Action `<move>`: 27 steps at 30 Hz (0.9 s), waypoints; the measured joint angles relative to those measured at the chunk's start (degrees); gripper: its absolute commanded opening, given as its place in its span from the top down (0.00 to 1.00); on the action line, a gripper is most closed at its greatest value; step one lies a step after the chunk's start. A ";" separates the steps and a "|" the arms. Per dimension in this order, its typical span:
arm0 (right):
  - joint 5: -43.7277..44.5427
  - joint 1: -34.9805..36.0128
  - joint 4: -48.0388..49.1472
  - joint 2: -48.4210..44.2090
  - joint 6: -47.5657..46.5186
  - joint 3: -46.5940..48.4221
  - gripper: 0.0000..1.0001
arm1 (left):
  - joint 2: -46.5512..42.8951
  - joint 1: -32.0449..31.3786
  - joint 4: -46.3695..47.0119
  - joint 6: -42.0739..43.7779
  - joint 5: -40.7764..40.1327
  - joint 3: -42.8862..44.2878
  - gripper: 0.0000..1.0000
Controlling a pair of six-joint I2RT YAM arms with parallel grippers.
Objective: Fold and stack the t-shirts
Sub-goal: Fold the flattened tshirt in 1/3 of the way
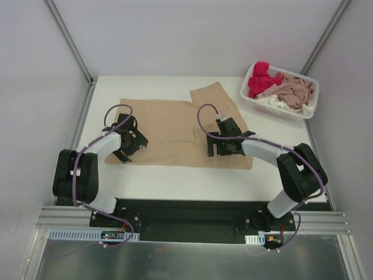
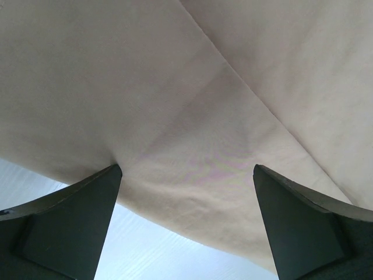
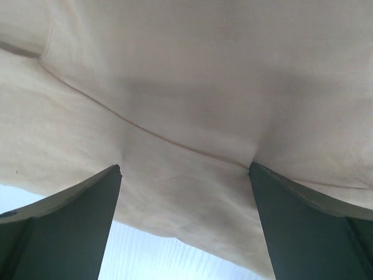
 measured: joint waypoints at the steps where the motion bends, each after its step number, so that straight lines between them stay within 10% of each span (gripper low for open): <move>1: 0.00 0.57 0.04 -1.57 0.24 -1.66 0.03 | -1.95 0.00 0.35 0.00 0.50 -1.92 0.01; 15: 2.64 11.91 -7.82 -22.08 7.56 -18.01 0.03 | -35.50 -1.81 2.51 -4.81 5.31 -25.70 0.01; 27: 8.24 14.62 -21.51 -29.09 9.81 -14.56 0.03 | -47.89 -1.86 -18.10 -7.54 1.57 -23.21 0.01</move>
